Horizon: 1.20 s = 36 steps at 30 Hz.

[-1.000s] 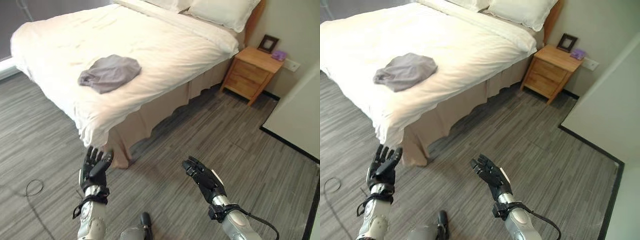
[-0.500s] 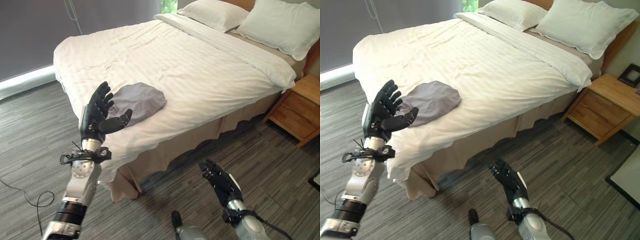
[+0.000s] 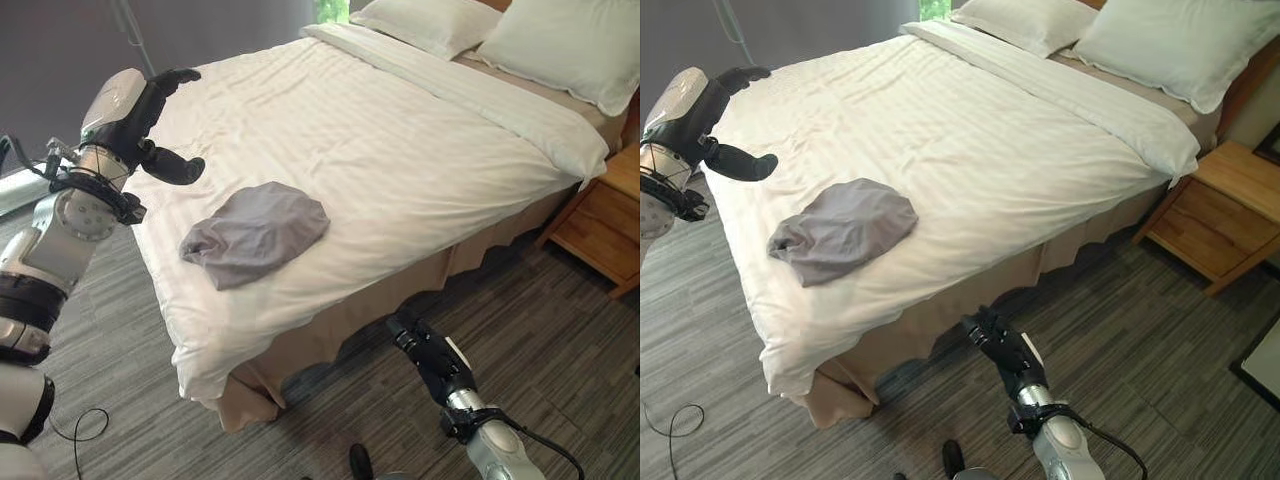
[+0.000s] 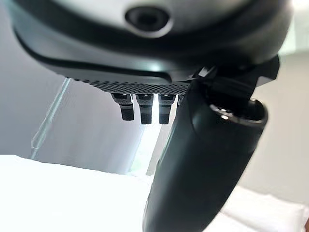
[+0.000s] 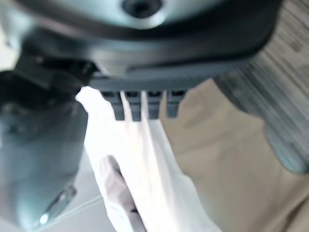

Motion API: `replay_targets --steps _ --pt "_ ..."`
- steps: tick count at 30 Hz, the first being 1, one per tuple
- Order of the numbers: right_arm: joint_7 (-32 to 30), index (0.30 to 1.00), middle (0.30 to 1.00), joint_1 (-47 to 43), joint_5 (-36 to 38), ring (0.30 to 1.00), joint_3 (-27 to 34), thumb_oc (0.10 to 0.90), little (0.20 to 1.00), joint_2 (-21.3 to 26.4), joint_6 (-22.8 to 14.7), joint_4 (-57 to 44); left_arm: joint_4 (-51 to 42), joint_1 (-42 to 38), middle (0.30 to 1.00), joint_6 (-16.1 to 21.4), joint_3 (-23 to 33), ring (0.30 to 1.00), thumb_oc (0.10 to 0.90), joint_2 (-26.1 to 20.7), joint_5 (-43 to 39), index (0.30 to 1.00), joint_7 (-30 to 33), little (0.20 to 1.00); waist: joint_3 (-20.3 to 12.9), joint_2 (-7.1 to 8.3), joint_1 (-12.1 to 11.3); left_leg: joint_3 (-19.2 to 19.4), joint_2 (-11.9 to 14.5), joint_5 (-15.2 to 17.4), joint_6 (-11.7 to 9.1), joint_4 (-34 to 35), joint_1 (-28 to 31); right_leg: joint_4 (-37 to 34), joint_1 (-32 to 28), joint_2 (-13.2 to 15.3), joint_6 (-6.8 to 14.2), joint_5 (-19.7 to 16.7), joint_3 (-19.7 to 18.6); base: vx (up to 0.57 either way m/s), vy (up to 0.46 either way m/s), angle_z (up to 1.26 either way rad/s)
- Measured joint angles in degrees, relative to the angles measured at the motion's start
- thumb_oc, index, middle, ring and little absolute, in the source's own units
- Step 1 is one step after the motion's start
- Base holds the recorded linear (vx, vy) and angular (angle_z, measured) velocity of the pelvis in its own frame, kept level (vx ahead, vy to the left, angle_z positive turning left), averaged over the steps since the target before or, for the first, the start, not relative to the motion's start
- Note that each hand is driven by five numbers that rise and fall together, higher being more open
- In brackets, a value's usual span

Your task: Pick up bed clothes into laundry basket.

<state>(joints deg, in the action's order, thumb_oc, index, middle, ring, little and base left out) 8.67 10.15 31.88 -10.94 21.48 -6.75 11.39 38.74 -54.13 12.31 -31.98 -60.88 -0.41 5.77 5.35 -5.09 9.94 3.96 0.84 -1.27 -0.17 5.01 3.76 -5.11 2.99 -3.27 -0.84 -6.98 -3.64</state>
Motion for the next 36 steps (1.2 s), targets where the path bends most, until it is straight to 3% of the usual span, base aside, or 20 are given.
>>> replay_targets --steps 4,9,11,18,21,24,27,28,29,32,36 --pt "0.0 0.900 0.900 0.0 0.9 0.900 -0.8 0.800 0.900 0.6 0.1 0.1 17.7 -5.6 0.900 -1.8 -5.8 0.900 0.800 4.2 -0.1 0.900 -2.3 0.900 0.2 -0.24 2.0 0.7 0.0 0.0 0.0 0.0 -0.5 0.0 0.9 0.0 0.5 0.4 -1.2 -0.04 -0.010 -0.15" --pt "0.0 0.900 0.900 0.7 1.6 0.900 -1.8 0.800 0.900 0.7 0.2 0.3 23.4 -7.2 0.900 -3.4 -5.8 0.900 0.800 8.1 -0.1 0.900 -2.8 0.900 0.7 -0.38 3.6 2.1 -0.1 0.0 0.0 0.0 -3.0 0.7 4.1 -0.2 0.4 0.1 -1.9 -0.11 0.009 -0.09" --pt "0.0 0.900 0.900 0.0 3.2 0.900 -2.7 0.800 0.900 0.8 0.1 0.9 26.6 -10.6 0.900 -4.2 -6.1 0.900 0.800 10.3 0.0 0.900 -2.2 0.900 2.6 -0.25 3.8 3.5 -0.4 -0.1 -0.1 0.0 -5.5 2.3 7.7 -0.2 0.6 -0.5 -3.0 -0.20 0.028 -0.25" --pt "-0.1 0.900 0.900 -2.5 6.3 0.900 -6.6 0.800 0.900 2.3 0.0 1.4 29.3 -16.2 0.900 -4.9 -6.1 0.900 0.800 9.8 0.1 0.900 -0.5 0.900 11.0 1.17 6.1 9.0 -2.2 -1.5 1.1 -0.1 -14.7 3.4 19.7 1.2 2.6 -3.9 -6.0 -0.17 0.033 -0.41" --pt "-0.3 0.900 0.900 -4.5 7.7 0.900 -8.3 0.800 0.900 2.7 0.0 1.1 34.2 -19.3 0.900 -5.2 -3.1 0.900 0.800 9.6 0.4 0.900 2.1 0.900 16.1 2.07 8.1 11.3 -3.2 -2.3 1.6 0.0 -20.3 1.4 25.0 1.9 2.8 -7.3 -8.0 -0.10 0.009 -0.33" --pt "-1.3 0.900 0.900 -3.8 7.9 0.900 -8.1 0.800 0.900 2.9 -0.1 1.6 35.2 -20.2 0.900 -4.5 3.9 0.900 0.800 8.1 -0.4 0.900 5.3 0.900 17.3 1.75 8.1 12.0 -3.3 -2.4 1.4 0.0 -22.8 0.0 27.2 1.6 1.8 -8.6 -9.3 -0.02 0.006 -0.14" --pt "-1.8 0.900 0.900 -4.5 7.9 0.900 -7.2 0.800 0.900 2.6 -0.3 1.6 35.4 -19.4 0.900 -4.8 5.6 0.900 0.800 6.9 -1.6 0.900 5.2 0.900 17.6 1.74 8.0 12.6 -2.8 -2.0 0.7 0.0 -23.2 0.0 27.8 1.0 1.8 -8.6 -9.6 0.03 -0.006 -0.10" --pt "-1.8 0.900 0.900 -4.6 7.9 0.900 -6.5 0.800 0.900 2.7 -0.5 1.6 35.4 -18.6 0.455 -4.8 5.9 0.455 0.504 6.7 -1.6 0.455 5.3 0.455 17.6 1.74 8.0 12.8 -2.8 -2.0 0.6 0.0 -23.1 0.0 27.8 0.8 1.8 -8.6 -9.9 0.04 -0.010 -0.13" --pt "-1.8 0.900 0.900 -4.6 7.9 0.900 -5.8 0.800 0.900 2.7 -0.5 1.6 35.4 -18.1 0.300 -4.8 6.7 0.300 0.400 6.4 -1.6 0.300 5.3 0.300 17.6 1.74 8.0 13.1 -2.7 -2.0 0.6 0.0 -23.0 0.0 27.8 0.7 1.8 -8.5 -10.3 0.05 -0.013 -0.14" --pt "-1.9 0.900 0.900 -4.5 7.9 0.900 -3.1 0.800 0.900 2.6 -0.5 1.5 36.1 -16.7 0.300 -5.3 10.2 0.300 0.400 4.7 -1.7 0.300 4.7 0.300 17.5 1.73 8.2 14.6 -2.6 -1.8 0.5 0.1 -22.5 0.0 27.8 0.5 1.7 -8.5 -10.9 0.05 -0.024 -0.24" --pt "-2.2 0.900 0.900 -4.8 8.2 0.900 -1.9 0.800 0.900 2.7 -0.4 1.7 37.1 -19.8 0.300 -7.7 9.1 0.300 0.400 3.9 -1.9 0.300 4.3 0.300 17.4 1.52 8.2 14.6 -2.4 -1.8 0.4 0.0 -21.9 0.0 27.3 0.4 1.8 -8.6 -10.7 0.05 -0.042 -0.01"
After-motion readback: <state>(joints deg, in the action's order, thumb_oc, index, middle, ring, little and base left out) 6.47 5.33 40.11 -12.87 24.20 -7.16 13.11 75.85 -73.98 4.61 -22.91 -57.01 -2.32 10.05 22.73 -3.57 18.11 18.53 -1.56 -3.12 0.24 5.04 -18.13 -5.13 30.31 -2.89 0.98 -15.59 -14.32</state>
